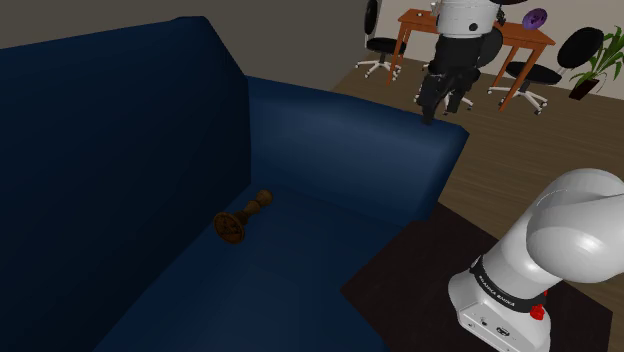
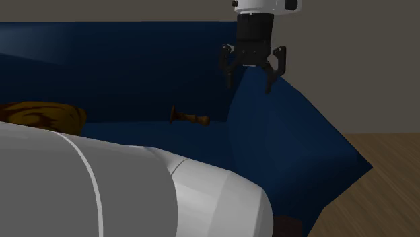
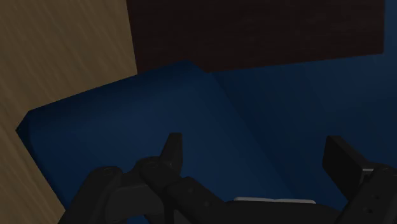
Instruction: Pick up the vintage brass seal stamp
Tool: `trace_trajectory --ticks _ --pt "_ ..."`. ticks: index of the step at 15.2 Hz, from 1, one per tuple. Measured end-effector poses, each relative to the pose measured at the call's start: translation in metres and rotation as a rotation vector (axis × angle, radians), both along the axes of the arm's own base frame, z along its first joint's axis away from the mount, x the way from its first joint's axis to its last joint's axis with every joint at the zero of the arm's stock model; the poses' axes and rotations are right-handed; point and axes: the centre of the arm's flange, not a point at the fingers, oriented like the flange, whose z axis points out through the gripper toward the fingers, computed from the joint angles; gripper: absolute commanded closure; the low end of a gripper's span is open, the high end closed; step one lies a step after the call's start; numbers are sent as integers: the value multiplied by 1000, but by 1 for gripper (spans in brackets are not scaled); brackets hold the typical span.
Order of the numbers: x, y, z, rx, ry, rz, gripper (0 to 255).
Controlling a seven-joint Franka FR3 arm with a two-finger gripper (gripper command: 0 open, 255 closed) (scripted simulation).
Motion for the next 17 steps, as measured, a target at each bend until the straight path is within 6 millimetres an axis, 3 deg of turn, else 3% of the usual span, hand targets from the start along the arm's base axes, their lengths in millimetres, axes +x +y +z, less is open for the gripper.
trace_trajectory --ticks 2,6,17 --pt "1 5 -2 -1 0 -9 0" --pt "15 41 -22 -7 -2 -78 0" --pt "72 149 -106 -25 -8 -302 0"
